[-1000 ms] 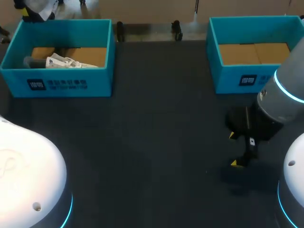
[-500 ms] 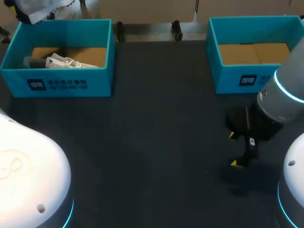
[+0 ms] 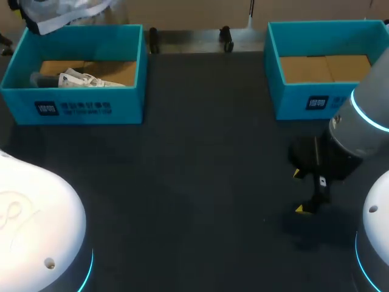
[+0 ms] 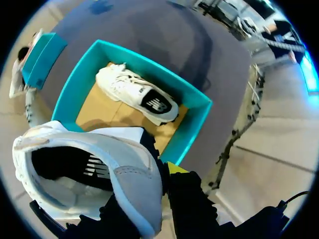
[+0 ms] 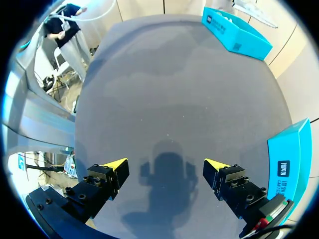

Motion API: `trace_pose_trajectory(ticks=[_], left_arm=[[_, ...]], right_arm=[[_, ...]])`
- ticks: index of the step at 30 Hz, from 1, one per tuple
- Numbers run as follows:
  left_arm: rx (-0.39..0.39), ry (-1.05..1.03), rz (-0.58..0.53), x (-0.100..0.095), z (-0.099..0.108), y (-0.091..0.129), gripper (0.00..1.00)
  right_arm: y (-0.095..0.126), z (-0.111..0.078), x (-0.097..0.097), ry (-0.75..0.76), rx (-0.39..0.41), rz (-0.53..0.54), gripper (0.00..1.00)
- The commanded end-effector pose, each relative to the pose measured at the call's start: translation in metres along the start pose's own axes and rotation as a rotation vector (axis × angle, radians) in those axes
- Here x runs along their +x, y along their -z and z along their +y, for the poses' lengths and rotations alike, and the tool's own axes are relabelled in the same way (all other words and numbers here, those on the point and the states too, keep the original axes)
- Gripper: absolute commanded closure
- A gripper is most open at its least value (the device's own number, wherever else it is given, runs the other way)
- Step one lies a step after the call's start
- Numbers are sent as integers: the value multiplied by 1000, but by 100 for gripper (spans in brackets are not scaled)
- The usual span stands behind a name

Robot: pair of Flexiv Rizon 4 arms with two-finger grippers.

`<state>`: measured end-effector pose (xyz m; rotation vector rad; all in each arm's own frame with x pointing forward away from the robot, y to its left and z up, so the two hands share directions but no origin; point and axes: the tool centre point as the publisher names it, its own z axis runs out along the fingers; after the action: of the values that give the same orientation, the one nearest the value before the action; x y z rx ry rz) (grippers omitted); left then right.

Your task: Take the shoe out of the shoebox, open the shoe tongue, remove and reinsert the insole, then place the shoe into the shoebox

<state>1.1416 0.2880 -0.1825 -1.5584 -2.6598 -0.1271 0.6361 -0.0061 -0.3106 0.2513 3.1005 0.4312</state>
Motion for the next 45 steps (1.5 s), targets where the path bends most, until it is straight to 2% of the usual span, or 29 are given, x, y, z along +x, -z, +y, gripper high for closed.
trace_pose_trajectory(ticks=[1,12,14,17,28,35,45], left_arm=[[-316,-284,67,16,-11,-7,100],[-316,-284,67,16,-11,-7,100],[-294,-333,39,10,-9,-11,100],[-296,-370,64,2,-4,-20,100],[-221,-372,76,-16,12,-40,100],[-194,-376,87,-12,17,-44,100],[-182,-382,124,9,21,-55,100]], right_arm=[[-1,0,1,1,0,-2,0],[-1,0,1,1,0,-2,0],[-1,0,1,1,0,-2,0],[-1,0,1,1,0,-2,0],[-1,0,1,1,0,-2,0],[-1,0,1,1,0,-2,0],[-1,0,1,1,0,-2,0]])
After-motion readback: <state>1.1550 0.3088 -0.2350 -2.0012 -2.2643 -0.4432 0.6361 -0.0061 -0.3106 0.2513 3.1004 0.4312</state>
